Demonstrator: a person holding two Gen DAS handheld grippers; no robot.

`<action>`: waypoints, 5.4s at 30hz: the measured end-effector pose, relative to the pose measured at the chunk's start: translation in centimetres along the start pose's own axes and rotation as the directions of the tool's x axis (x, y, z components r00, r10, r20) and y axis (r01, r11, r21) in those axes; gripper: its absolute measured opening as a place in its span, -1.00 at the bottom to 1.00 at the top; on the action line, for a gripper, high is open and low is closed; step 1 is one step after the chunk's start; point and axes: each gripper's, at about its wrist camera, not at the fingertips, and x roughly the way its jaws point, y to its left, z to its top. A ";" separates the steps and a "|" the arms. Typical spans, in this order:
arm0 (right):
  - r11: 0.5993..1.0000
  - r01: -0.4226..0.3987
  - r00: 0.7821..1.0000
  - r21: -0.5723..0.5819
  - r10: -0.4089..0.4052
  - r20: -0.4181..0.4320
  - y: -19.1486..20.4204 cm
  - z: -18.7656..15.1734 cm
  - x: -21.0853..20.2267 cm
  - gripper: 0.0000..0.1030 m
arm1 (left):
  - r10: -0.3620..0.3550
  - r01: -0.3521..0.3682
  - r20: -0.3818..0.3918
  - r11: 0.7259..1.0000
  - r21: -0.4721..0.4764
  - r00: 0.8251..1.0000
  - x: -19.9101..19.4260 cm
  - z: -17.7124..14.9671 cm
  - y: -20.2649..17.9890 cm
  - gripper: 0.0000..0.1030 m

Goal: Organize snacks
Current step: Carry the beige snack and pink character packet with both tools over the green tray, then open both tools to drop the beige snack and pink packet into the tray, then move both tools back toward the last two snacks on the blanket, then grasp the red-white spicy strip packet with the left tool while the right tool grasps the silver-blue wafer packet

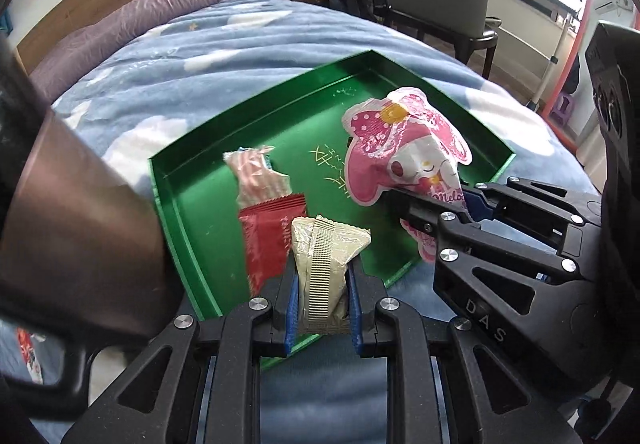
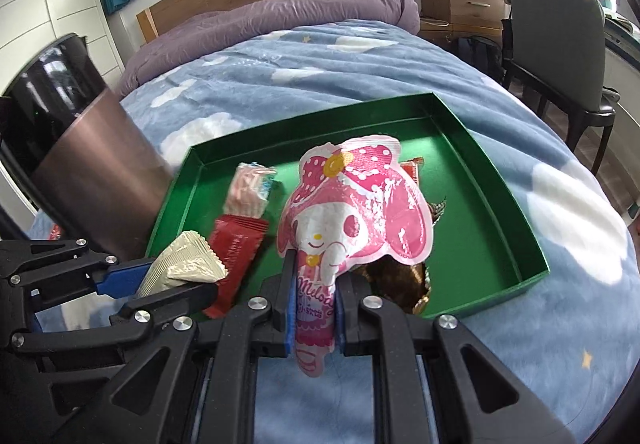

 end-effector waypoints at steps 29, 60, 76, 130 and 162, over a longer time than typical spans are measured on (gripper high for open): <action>0.999 0.017 1.000 -0.028 -0.017 0.003 -1.5 -0.3 1.8 -1.00 | 0.014 -0.015 -0.076 1.000 -0.013 0.997 4.6 0.2 0.1 -0.64; 0.993 0.119 0.989 -0.007 -0.118 0.092 0.1 -1.6 -10.4 -0.09 | 0.030 -0.029 0.035 0.999 -0.014 0.999 -6.9 -2.5 1.7 0.06; 0.994 0.106 0.982 -0.030 -0.100 0.161 8.0 -4.7 -20.1 0.32 | 0.101 -0.089 0.134 0.991 -0.097 0.986 -18.3 -10.2 6.3 0.14; 0.952 -0.126 0.992 -0.280 0.123 -0.029 39.7 -6.6 -12.6 1.00 | 0.379 -0.309 0.004 0.762 -0.569 0.925 -23.6 -31.3 35.7 0.68; 0.996 -0.086 0.962 -0.007 0.081 -0.260 40.0 2.9 13.9 1.00 | 0.281 -0.283 -0.095 0.765 -0.579 0.955 -3.8 -20.0 41.0 0.68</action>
